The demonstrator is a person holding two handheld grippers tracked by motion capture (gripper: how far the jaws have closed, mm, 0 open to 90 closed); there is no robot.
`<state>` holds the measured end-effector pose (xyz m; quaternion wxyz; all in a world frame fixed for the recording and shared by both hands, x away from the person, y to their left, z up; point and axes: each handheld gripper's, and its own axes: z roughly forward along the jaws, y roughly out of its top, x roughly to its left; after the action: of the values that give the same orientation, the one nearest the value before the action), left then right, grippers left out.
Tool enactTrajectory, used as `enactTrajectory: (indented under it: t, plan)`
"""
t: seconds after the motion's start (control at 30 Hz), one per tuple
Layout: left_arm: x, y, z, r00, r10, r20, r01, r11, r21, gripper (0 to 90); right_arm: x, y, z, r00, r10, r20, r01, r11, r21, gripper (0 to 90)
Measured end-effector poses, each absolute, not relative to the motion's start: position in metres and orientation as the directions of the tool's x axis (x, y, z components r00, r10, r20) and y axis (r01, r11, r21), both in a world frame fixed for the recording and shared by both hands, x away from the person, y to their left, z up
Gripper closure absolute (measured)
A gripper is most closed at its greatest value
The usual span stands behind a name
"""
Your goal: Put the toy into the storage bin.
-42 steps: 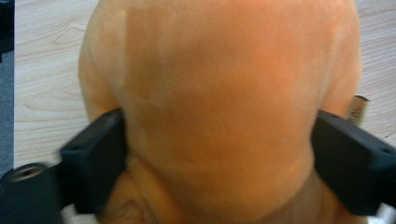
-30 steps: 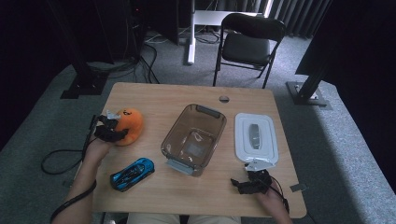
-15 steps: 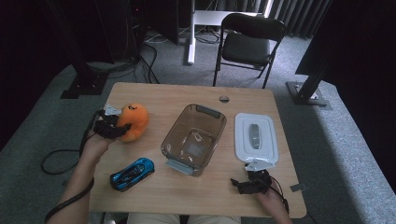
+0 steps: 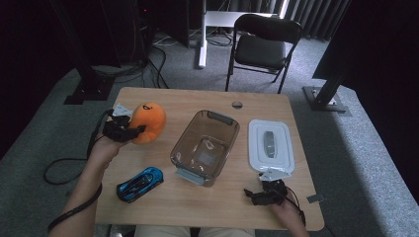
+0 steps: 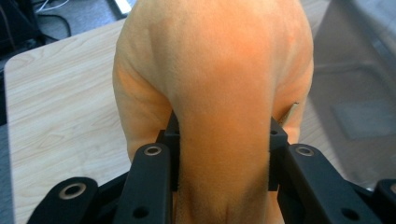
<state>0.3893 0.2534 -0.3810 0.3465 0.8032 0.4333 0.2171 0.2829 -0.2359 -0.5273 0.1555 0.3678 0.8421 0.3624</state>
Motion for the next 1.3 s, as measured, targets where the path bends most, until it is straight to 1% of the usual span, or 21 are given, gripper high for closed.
enactTrajectory:
  t: [0.4, 0.87, 1.3]
  plan:
    - [0.386, 0.229, -0.354, 0.578, 0.814, 0.057, 0.502, -0.41, 0.762, 66.9, 0.283, -0.236, -0.527, -0.681, 0.732, 0.003, 0.506, 0.468, 0.724, 13.0]
    - [0.399, 0.192, -0.332, 0.629, 0.776, 0.046, 0.474, -0.43, 0.768, 66.7, 0.283, -0.236, -0.527, -0.68, 0.733, 0.005, 0.508, 0.466, 0.725, 13.1]
    - [0.41, 0.149, -0.327, 0.688, 0.725, 0.036, 0.454, -0.469, 0.757, 66.5, 0.283, -0.236, -0.527, -0.68, 0.733, 0.005, 0.506, 0.465, 0.726, 13.1]
